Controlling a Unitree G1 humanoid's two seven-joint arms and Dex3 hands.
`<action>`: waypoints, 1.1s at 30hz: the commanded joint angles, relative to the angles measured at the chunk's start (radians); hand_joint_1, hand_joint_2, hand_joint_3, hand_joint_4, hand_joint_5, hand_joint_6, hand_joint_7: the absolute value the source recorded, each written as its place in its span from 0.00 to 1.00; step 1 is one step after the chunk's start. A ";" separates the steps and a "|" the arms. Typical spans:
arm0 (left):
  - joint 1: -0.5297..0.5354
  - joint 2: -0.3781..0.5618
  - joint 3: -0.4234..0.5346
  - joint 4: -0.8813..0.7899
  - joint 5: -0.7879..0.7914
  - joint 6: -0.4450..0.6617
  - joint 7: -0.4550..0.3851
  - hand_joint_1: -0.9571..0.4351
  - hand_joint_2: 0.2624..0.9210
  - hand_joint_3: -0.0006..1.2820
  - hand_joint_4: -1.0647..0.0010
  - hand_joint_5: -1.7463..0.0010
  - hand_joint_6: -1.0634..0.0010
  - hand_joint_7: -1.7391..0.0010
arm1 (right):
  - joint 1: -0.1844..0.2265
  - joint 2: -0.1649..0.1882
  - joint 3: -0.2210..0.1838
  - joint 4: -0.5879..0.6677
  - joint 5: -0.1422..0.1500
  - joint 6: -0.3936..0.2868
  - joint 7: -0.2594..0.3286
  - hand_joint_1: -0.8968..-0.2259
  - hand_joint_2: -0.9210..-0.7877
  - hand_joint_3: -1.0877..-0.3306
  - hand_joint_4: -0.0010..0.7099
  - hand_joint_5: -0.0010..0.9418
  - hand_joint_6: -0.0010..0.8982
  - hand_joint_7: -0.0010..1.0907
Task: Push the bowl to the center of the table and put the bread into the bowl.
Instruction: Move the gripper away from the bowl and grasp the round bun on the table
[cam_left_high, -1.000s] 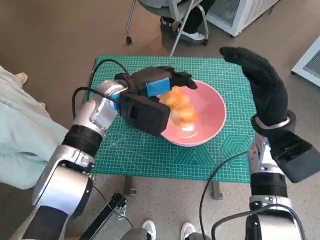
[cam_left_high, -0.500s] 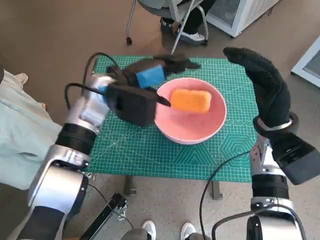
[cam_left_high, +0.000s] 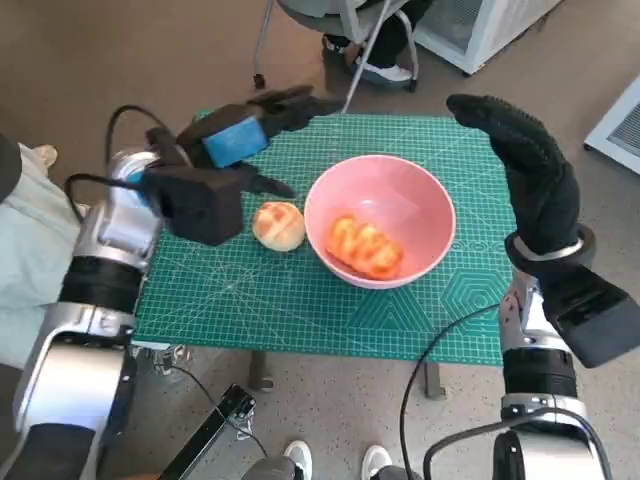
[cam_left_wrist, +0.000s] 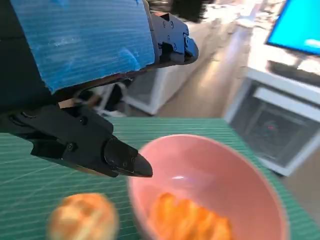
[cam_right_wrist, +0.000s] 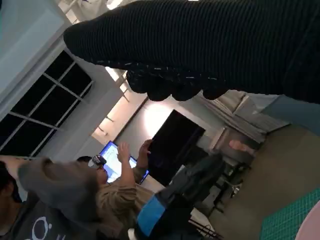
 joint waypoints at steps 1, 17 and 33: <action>0.023 0.031 -0.002 -0.031 0.012 0.043 -0.010 0.69 0.88 0.00 0.86 1.00 0.75 0.96 | 0.006 0.007 0.005 0.010 0.001 0.014 0.006 0.36 0.00 0.42 0.42 0.00 0.01 0.76; 0.020 0.022 -0.063 0.038 0.076 0.180 -0.019 0.68 0.84 0.00 0.87 1.00 0.74 0.98 | 0.004 0.006 0.011 0.004 0.009 0.024 0.020 0.36 0.00 0.43 0.42 0.00 0.00 0.77; -0.020 -0.055 -0.158 0.185 0.189 0.203 0.079 0.64 0.83 0.00 0.86 1.00 0.72 0.99 | 0.008 -0.007 0.005 0.003 0.012 0.019 0.030 0.36 0.00 0.45 0.42 0.00 0.01 0.77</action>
